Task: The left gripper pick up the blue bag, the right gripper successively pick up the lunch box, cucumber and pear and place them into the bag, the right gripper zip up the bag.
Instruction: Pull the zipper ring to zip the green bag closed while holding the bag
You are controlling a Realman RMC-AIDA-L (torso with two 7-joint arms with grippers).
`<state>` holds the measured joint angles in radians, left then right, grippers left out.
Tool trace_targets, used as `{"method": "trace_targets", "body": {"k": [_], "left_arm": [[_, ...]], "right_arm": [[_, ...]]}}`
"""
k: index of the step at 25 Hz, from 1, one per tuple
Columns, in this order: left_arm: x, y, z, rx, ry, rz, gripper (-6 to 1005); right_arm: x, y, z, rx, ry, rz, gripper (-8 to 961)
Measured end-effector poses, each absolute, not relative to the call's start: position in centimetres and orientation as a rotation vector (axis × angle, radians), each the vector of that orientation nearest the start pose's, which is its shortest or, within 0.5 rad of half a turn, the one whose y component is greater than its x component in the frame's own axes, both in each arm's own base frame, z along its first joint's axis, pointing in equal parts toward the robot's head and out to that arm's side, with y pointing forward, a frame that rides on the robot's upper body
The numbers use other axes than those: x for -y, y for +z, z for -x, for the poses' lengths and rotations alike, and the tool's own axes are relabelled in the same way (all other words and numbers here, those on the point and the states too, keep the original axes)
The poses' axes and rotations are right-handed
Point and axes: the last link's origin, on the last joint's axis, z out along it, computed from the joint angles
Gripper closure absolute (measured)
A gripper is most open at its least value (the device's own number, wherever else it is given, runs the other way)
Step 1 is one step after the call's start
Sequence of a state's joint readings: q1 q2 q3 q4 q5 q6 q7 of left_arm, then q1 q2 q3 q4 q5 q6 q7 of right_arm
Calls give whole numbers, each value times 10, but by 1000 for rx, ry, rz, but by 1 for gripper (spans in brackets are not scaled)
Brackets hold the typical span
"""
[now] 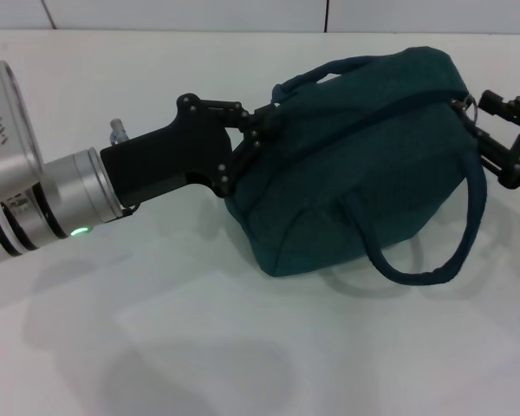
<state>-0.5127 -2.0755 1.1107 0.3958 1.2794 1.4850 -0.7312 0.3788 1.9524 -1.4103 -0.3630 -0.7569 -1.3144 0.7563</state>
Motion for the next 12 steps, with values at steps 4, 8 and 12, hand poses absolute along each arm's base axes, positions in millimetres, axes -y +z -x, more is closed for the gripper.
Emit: {"method": "trace_targets", "body": {"k": [4,8,12], "left_arm": [[-325,-34,227,44,-1033,2480,946],[-324,-35,227,47,-1033,2478,946],[-324,-34,228,46,-1034,2475,946]], "right_arm": [[-329,4,-291,-360,879,2247,441],[-331,3,-290,-362,869,2243,463],[-331,3,-287,-347,877,2239,506]]}}
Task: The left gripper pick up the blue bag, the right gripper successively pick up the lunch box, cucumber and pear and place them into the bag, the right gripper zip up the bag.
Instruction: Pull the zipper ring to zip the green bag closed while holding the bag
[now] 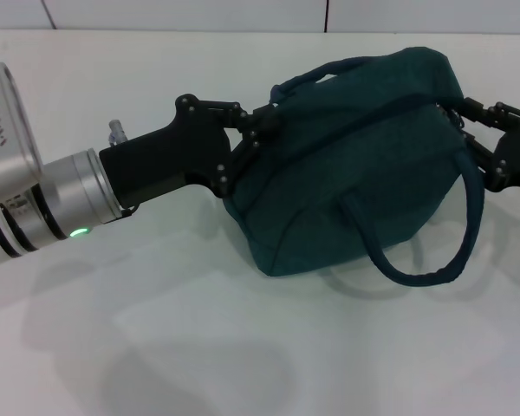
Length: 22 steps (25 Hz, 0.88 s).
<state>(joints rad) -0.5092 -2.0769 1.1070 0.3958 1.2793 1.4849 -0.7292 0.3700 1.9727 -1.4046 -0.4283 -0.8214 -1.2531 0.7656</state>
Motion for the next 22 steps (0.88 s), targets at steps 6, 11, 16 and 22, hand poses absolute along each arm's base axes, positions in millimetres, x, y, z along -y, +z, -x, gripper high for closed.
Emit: {"method": "trace_targets", "body": {"k": [6,11,16,22], "left_arm": [[-325,-34,228,47,-1032,2471,945],[-325,-34,228,48,-1032,2468,945],[-326,-33,228,50,-1032,2463,945],[-326,-33,228,57,-1033,2456,946]], "right_arm": [[-329,8,-287,-337,899,2186,779],[-329,9,-288,-340,898,2182,834],[-328,8,-287,-325,897,2181,889],[-321,13,-287,-255,899,2132,917]]}}
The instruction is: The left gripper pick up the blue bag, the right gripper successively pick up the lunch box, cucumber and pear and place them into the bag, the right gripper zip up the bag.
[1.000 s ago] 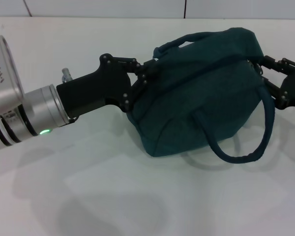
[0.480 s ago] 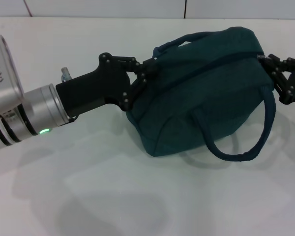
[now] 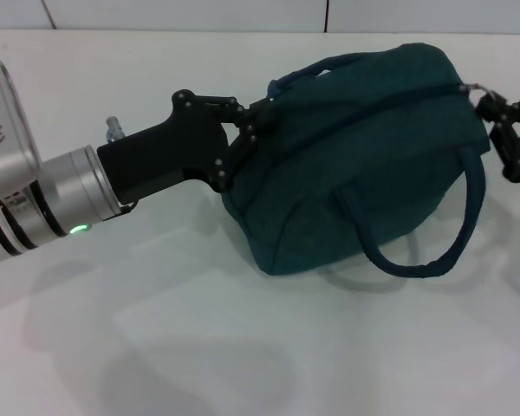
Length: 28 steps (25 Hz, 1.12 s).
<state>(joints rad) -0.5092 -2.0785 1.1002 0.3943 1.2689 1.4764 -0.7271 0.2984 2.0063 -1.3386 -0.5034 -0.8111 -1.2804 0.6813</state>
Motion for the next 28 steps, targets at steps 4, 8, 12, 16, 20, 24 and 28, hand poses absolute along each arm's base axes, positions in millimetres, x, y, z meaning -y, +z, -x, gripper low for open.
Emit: {"method": "trace_targets", "body": {"k": [4,8,12,16,20,24,28], "left_arm": [[-326,-33,228,65,-1033,2455,946],[-327,-32,228,74,-1042,2446,946],[-328,-32,227,89,-1052,2443,946],[-330,-31,225,103,-1061,2449,945],[-331,-32,221,105,-1080,2438,934],[-332,-35,218,109,-1108,2395,920],[-333,-34,220,147,-1132,2352,906]], "right_arm": [[-321,20,-295,-299,905,2064,929],[-321,23,-301,-330,900,2030,939],[-321,24,-309,-379,886,1999,939],[-322,25,-318,-429,858,1977,939],[-325,22,-315,-446,861,1990,938],[-331,18,-307,-512,920,2014,938],[-332,21,-306,-541,952,2002,880]]}}
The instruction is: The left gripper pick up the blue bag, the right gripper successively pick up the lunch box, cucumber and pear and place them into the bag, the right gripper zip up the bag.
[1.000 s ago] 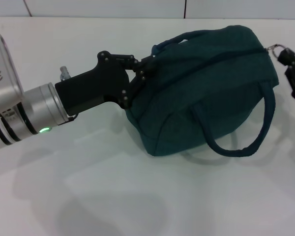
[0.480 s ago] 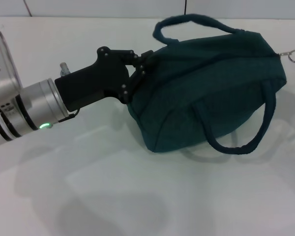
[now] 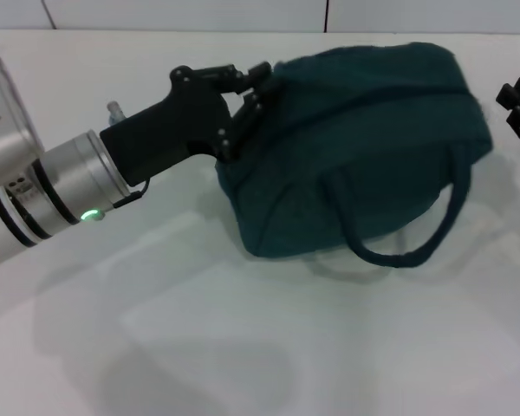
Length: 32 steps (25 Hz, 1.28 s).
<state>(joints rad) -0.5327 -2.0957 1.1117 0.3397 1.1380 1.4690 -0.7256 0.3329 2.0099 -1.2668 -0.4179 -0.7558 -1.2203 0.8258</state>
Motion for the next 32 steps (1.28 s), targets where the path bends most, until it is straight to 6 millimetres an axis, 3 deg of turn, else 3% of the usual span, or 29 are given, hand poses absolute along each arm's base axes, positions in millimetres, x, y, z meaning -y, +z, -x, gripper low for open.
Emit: {"method": "trace_targets", "body": {"k": [3,9,14,15,20,24,32], "left_arm": [[-335,-29,223,177,-1156,2279,895],[-329,-22,228,191,-1207,2224,673],[-309,-21,214,-10,-1285,2361,472],[-300,-21,210,-86,-1300,2423,433],[-290,-22,213,-132,-1299,2465,266],[-285,-18,215,-199,-1256,2512,224],[-286,-13,219,-184,-1246,2474,159]], "right_arm": [[-333,23,-305,-538,966,1990,794],[-328,33,-290,-449,1083,1998,546],[-313,39,-266,-295,1238,2145,432],[-311,38,-260,-276,1259,2205,433],[-295,43,-242,-197,1342,2487,436],[-289,47,-241,-182,1362,2551,435],[-288,30,-243,-234,1311,2592,433]]}}
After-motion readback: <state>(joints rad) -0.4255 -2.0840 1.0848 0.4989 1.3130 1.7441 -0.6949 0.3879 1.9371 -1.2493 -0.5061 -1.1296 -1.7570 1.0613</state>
